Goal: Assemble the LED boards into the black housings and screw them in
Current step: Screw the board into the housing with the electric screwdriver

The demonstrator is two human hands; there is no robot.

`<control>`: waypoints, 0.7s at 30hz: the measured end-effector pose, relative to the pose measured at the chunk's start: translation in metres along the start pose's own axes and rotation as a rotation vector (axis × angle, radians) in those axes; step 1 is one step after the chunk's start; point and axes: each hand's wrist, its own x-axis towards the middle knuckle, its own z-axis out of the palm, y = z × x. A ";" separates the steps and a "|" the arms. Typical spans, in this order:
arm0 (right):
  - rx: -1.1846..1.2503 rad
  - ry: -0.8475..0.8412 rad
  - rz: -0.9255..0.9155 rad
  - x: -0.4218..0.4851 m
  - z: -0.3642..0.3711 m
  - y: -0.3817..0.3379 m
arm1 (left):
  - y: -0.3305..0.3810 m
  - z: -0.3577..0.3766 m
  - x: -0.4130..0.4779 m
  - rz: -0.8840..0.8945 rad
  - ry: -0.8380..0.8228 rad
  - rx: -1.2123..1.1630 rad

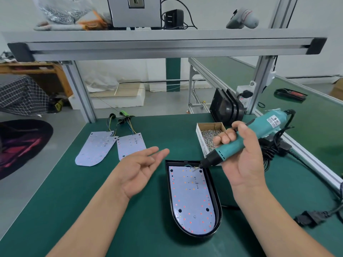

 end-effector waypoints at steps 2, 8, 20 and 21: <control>0.000 0.001 -0.005 0.000 0.000 0.000 | 0.000 0.001 0.001 0.001 -0.026 -0.032; -0.003 0.029 -0.006 0.000 -0.001 -0.001 | 0.004 -0.002 0.003 0.038 0.025 -0.168; 0.014 0.045 -0.009 -0.002 0.005 -0.003 | -0.005 0.011 -0.007 0.131 0.009 0.119; 0.023 0.044 -0.010 -0.003 0.006 -0.003 | -0.006 0.014 -0.011 0.150 -0.011 0.197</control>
